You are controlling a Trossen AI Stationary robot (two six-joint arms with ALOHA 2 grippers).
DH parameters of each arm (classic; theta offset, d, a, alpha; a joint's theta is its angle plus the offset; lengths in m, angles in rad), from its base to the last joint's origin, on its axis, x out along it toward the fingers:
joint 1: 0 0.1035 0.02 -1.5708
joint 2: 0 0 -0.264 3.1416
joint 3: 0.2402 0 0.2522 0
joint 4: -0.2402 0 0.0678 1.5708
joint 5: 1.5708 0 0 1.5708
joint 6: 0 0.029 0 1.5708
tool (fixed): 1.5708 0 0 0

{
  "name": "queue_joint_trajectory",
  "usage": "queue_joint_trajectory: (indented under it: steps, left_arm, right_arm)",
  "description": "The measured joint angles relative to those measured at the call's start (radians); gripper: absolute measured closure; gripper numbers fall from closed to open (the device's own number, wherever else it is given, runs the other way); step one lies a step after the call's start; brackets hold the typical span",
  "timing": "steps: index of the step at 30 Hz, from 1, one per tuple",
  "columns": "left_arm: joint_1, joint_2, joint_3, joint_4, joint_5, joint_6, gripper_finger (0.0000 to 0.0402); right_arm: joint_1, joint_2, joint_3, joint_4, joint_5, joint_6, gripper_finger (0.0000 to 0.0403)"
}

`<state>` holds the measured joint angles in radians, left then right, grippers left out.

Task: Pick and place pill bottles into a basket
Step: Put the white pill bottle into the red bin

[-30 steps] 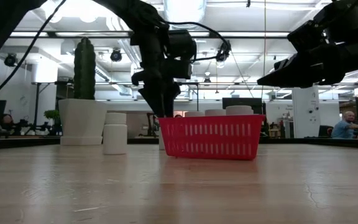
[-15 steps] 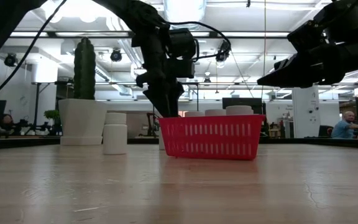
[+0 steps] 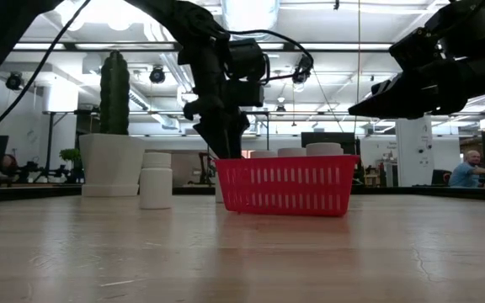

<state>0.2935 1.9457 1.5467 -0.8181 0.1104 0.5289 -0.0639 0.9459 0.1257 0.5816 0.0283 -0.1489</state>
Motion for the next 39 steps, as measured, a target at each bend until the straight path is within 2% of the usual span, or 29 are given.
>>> queue_joint_trajectory:
  steps: [26, 39]
  left_arm:
    - [0.000, 0.000, -0.019, 0.025, 0.000, -0.026, 0.0118]
    - [0.001, 0.000, -0.067, 0.063, -0.001, -0.027, 0.0118]
  right_arm:
    - [0.000, 0.000, -0.005, -0.001, -0.001, 0.015, 0.0394]
    - [0.000, 0.000, -0.005, 0.000, -0.001, 0.019, 0.0394]
